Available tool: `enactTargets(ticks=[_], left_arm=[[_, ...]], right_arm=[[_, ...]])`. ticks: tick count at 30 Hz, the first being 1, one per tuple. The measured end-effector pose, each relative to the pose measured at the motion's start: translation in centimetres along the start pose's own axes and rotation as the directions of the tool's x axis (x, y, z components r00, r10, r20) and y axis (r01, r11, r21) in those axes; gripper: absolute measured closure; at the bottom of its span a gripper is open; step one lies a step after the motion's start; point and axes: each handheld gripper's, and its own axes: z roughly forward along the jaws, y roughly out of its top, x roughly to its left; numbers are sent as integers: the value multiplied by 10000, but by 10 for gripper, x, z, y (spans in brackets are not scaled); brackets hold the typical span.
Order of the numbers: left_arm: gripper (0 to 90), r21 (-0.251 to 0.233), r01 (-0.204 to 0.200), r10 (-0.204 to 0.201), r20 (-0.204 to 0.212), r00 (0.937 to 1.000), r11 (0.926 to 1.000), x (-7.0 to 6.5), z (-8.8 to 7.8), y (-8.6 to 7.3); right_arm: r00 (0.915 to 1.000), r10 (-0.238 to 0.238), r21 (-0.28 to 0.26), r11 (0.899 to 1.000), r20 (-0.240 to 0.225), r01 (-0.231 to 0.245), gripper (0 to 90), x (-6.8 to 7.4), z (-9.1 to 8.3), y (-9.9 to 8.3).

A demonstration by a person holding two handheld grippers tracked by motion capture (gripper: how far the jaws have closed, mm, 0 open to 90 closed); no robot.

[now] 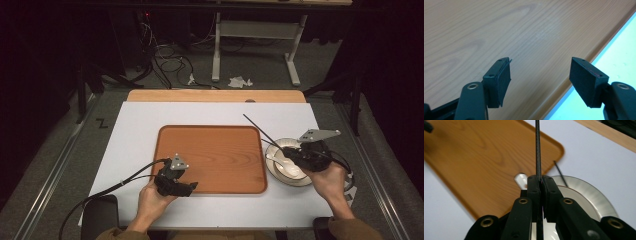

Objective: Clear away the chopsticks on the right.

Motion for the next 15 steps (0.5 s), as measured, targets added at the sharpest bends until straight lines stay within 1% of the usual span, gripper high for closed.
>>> enactTargets(ticks=[3, 4, 5, 6, 7, 8, 9, 10, 11, 13, 15], left_arm=[[332, -14, -9, 9, -10, 10000, 10000, 0, 0, 0], [331, -10, 0, 0, -13, 10000, 10000, 0, 0, 0], [331, -11, 11, -11, -15, 10000, 10000, 0, 0, 0], [330, -25, 28, -28, -20, 10000, 10000, 0, 0, 0], [330, -25, 28, -28, -20, 10000, 10000, 0, 0, 0], [330, -53, 25, -25, -31, 10000, 10000, 0, 0, 0], [330, -59, 14, -15, -44, 10000, 10000, 0, -1, 0], [330, -68, -11, 11, -52, 10000, 10000, 0, -1, 0], [330, -73, -11, 11, -66, 10000, 10000, 0, -1, 0], [330, -46, 25, -25, -18, 10000, 10000, 0, 0, 0], [329, -8, 12, -12, 8, 10000, 10000, 0, 0, 0]], right_arm=[[9992, -181, 26, 9998, -350, 182, 864, 13, 5, 4], [9984, -351, 194, 9992, -443, 360, 864, 22, 11, 4], [9984, -351, 194, 9992, -443, 360, 864, 22, 11, 4], [9972, -468, 364, 9981, -585, 490, 864, 29, 20, 5], [9972, -468, 364, 9981, -585, 490, 864, 29, 20, 5], [9961, -537, 544, 9969, -706, 576, 864, 36, 29, 4], [9961, -537, 544, 9969, -706, 576, 864, 36, 29, 4], [9940, -690, 745, 9944, -851, 754, 864, 43, 37, 5], [9940, -690, 745, 9944, -851, 754, 864, 43, 37, 5], [9922, -714, 875, 9929, -1019, 804, 864, 49, 46, 5], [9914, -735, 963, 9918, -1084, 840, 864, 54, 54, 5]])
